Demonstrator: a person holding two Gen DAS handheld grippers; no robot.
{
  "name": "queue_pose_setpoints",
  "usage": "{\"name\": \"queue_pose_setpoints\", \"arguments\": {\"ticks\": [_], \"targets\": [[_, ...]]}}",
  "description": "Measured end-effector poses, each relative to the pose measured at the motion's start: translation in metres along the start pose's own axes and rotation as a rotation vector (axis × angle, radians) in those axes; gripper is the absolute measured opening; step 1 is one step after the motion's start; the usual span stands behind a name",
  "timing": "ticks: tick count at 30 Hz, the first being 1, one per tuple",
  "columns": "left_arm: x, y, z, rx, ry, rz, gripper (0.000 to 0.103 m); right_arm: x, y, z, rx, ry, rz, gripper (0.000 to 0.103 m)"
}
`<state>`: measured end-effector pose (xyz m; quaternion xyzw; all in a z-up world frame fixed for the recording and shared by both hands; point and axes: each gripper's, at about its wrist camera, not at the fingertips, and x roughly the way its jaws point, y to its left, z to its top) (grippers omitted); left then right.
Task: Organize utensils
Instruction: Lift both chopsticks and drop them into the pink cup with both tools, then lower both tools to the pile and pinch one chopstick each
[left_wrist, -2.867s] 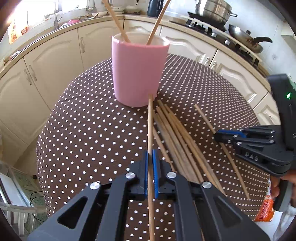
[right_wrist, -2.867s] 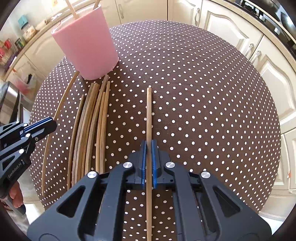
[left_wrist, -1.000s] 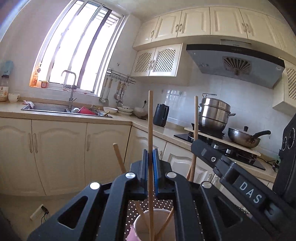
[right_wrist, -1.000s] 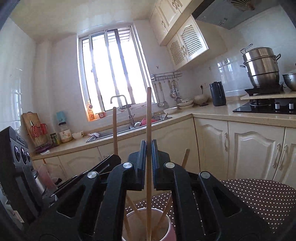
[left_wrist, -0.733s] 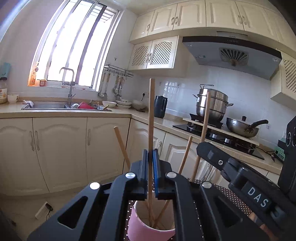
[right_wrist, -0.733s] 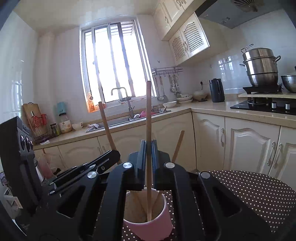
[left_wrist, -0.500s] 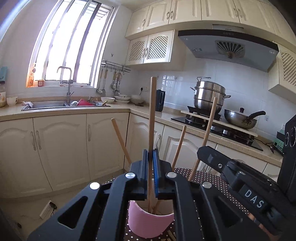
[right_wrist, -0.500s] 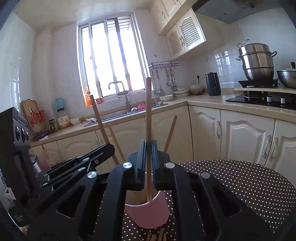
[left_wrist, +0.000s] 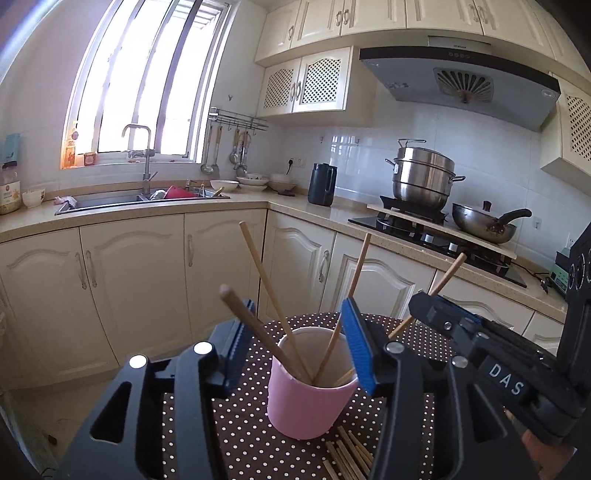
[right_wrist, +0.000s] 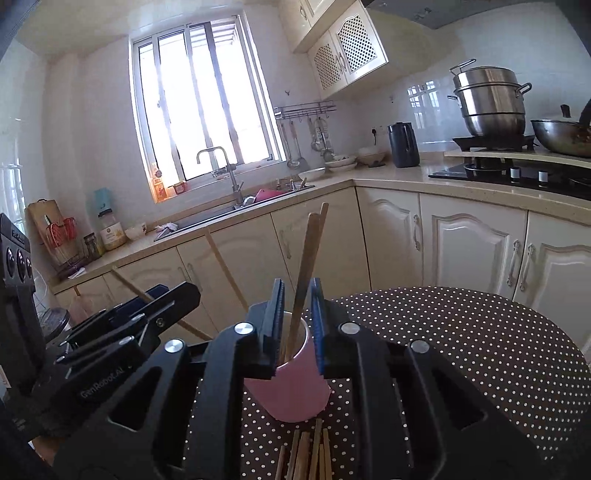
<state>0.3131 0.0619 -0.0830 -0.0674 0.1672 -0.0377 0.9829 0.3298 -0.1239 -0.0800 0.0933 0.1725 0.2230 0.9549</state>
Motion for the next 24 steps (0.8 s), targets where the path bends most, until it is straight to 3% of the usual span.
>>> {"name": "queue_pose_setpoints", "arguments": {"ticks": [5,13,20,24], "targets": [[-0.016,-0.002,-0.002,0.006,0.009,0.014,0.059,-0.018,0.003,0.001,-0.002,-0.011,-0.01,0.047],[-0.041,-0.014,-0.007,0.015,0.044,0.009,0.063,-0.05,0.001,-0.003,-0.018,0.003,-0.031,0.047],[-0.036,-0.024,-0.029,0.015,0.208,-0.014,0.068,-0.067,-0.012,-0.016,-0.024,0.066,-0.069,0.048],[-0.025,-0.026,-0.049,0.011,0.35,-0.027,0.068,-0.065,-0.021,-0.03,-0.039,0.179,-0.088,0.048]]}}
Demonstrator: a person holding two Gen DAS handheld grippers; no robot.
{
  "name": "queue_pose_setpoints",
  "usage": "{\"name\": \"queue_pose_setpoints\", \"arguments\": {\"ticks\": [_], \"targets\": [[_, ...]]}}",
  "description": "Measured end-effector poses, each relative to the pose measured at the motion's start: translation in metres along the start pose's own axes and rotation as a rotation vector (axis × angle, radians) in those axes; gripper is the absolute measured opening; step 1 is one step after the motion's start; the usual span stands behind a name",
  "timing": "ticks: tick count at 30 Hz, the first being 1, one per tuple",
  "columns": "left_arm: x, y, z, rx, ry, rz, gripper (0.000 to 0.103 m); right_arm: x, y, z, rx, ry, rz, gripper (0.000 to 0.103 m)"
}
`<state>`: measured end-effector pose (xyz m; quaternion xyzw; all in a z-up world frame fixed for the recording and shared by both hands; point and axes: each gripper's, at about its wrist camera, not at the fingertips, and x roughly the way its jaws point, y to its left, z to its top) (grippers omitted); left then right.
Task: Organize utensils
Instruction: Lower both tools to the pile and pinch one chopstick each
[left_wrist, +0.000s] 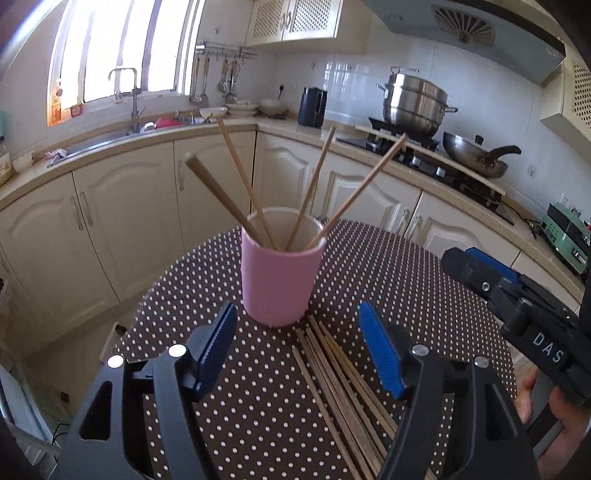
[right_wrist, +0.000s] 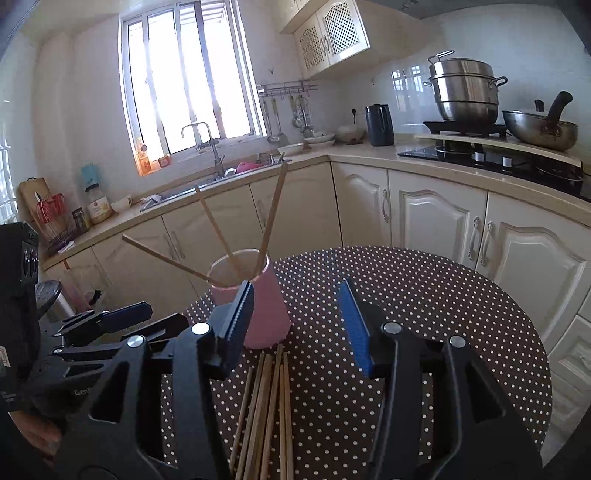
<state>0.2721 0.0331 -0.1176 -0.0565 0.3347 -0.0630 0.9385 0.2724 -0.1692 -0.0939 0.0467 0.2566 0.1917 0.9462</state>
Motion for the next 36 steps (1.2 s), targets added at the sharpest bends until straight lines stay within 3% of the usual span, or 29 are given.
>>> {"name": "queue_pose_setpoints", "arguments": {"ticks": [5,11,19,31,36], "targets": [[0.033,-0.001,-0.021,0.009,0.237,0.054,0.068,0.014,-0.009,-0.021,-0.021,0.161,-0.027,0.049],[0.052,-0.002,-0.045,0.016,0.362,0.088,0.068,0.023,-0.017,-0.037,-0.043,0.284,-0.048,0.049],[0.069,-0.011,-0.062,0.048,0.446,0.142,0.068,0.028,-0.016,-0.052,-0.059,0.369,-0.031,0.049],[0.084,-0.021,-0.072,0.082,0.458,0.184,0.068,0.038,-0.014,-0.059,-0.08,0.418,-0.044,0.049],[0.085,-0.022,-0.073,0.093,0.457,0.144,0.066,0.048,-0.01,-0.06,-0.125,0.502,-0.024,0.049]]}}
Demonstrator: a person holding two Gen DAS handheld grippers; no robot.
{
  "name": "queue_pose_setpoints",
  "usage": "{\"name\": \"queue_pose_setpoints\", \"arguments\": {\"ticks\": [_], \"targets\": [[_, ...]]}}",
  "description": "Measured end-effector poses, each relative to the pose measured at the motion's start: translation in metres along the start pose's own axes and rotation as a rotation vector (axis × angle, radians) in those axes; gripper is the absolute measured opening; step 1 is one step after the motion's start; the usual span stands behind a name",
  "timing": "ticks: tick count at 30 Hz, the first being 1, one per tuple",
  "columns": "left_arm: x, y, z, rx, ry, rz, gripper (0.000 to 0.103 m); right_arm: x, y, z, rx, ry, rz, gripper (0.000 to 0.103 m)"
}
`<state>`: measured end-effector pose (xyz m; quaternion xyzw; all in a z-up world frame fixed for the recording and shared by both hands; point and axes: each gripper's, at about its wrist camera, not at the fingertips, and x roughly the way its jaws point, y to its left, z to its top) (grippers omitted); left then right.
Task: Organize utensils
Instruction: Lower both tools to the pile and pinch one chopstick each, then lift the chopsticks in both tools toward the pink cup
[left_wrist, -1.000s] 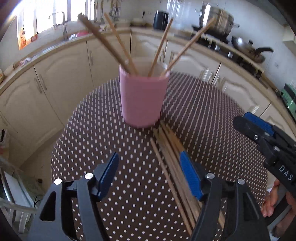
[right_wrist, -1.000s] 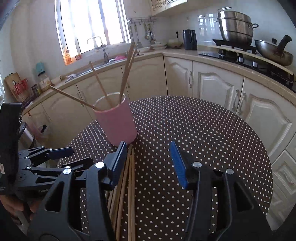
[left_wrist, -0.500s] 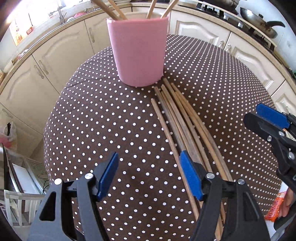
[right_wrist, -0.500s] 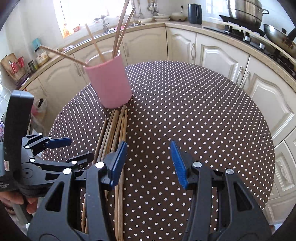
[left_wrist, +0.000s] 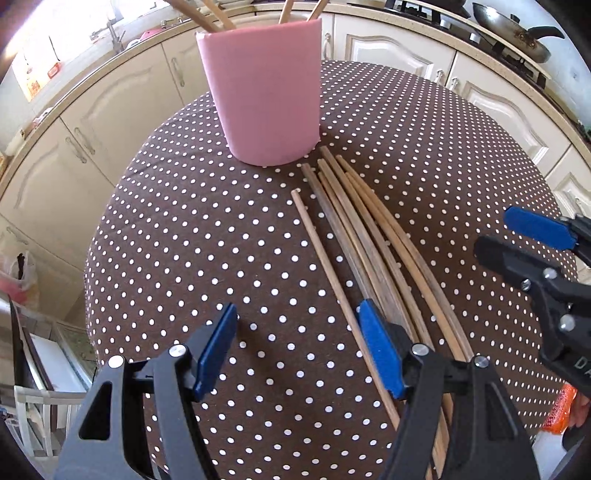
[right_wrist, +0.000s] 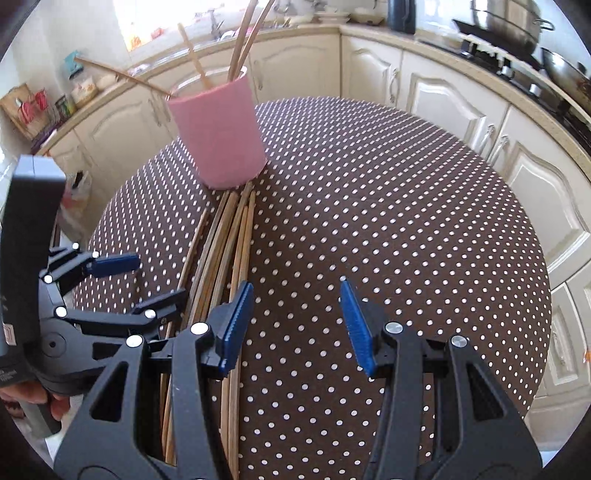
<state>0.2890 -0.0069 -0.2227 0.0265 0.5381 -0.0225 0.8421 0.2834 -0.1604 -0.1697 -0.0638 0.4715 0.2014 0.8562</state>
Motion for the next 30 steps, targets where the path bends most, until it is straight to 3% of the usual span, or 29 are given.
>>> {"name": "queue_pose_setpoints", "arguments": {"ticks": [4,9,16,21,30], "targets": [[-0.003,0.002,-0.002,0.027,-0.014,-0.026,0.053,0.01,0.004,0.005,-0.021,0.068,0.023,0.049],[-0.005,0.001,-0.001,0.06,-0.022,-0.041,0.04,0.026,0.011,0.01,-0.036,0.149,0.058,0.036],[-0.006,0.01,0.005,0.086,-0.017,-0.055,0.015,0.038,0.02,0.019,-0.041,0.187,0.055,0.032],[-0.004,0.016,0.012,0.103,-0.01,-0.069,0.008,0.044,0.027,0.026,-0.062,0.212,0.031,0.027],[-0.001,0.007,0.019,0.112,-0.005,-0.049,0.008,0.062,0.054,0.04,-0.106,0.293,-0.014,0.023]]}}
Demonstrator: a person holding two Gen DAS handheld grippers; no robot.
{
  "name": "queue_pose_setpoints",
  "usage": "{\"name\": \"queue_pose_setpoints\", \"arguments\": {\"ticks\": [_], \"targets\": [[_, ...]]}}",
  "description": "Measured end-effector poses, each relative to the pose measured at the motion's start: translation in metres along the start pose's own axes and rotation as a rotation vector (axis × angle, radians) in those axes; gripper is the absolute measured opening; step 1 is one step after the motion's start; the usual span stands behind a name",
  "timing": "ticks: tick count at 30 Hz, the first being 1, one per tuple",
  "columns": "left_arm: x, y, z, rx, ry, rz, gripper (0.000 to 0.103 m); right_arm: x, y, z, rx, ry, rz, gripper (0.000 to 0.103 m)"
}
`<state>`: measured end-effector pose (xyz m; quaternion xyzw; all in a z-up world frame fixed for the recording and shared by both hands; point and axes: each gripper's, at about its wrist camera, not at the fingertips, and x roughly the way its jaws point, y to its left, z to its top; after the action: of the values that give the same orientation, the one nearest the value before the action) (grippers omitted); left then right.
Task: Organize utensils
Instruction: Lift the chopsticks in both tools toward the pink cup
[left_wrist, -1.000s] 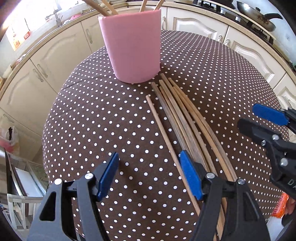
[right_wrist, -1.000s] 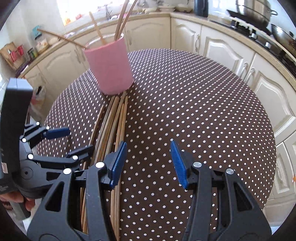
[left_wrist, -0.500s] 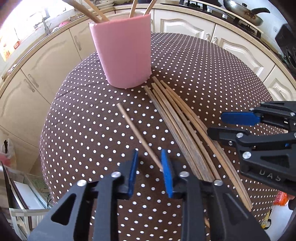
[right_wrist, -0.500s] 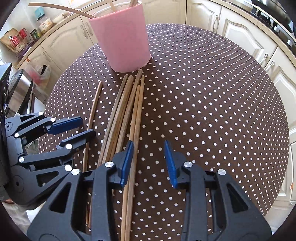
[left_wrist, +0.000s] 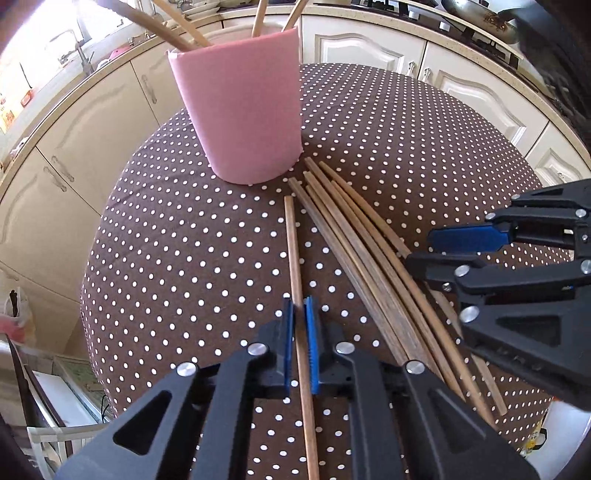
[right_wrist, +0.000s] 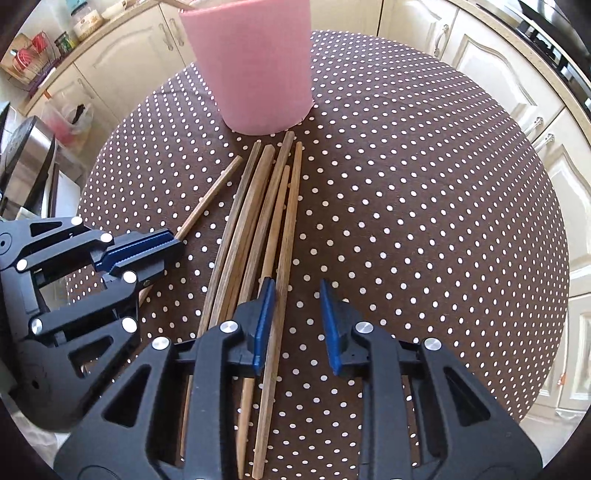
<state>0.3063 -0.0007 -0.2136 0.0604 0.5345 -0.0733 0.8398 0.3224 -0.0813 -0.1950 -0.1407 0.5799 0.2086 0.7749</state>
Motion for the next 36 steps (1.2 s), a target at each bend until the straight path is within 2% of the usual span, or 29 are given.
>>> {"name": "queue_pose_setpoints", "arguments": {"ticks": [1,3,7,10,15,23,29,33,36], "targets": [[0.0,0.0,0.0,-0.001,0.001,-0.001,0.008,0.002,0.003,0.004,-0.012,0.01,-0.023,0.018],[0.002,-0.003,0.002,-0.009,0.0,-0.006,0.007,0.004,0.007,0.011,-0.018,0.032,-0.029,0.017],[0.001,-0.001,0.0,-0.015,-0.007,-0.009,0.006,0.007,0.009,0.017,-0.022,0.028,-0.036,0.008],[0.0,0.001,-0.002,-0.018,-0.023,-0.013,0.006,0.006,0.001,0.012,-0.002,-0.004,-0.007,0.006],[-0.015,0.003,-0.007,-0.027,-0.097,-0.038,0.006,-0.003,-0.011,0.001,0.045,-0.101,0.073,0.006],[-0.059,0.001,-0.012,-0.029,-0.283,-0.041,0.006,-0.05,-0.027,-0.02,0.076,-0.325,0.176,0.006],[-0.1,-0.011,-0.013,-0.009,-0.442,-0.042,0.006,-0.086,-0.032,-0.029,0.073,-0.451,0.251,0.006],[-0.126,-0.017,-0.013,-0.024,-0.541,-0.067,0.006,-0.108,-0.031,-0.033,0.058,-0.517,0.263,0.006],[-0.145,-0.02,-0.014,-0.033,-0.623,-0.057,0.006,-0.127,-0.03,-0.04,0.056,-0.585,0.257,0.006]]}}
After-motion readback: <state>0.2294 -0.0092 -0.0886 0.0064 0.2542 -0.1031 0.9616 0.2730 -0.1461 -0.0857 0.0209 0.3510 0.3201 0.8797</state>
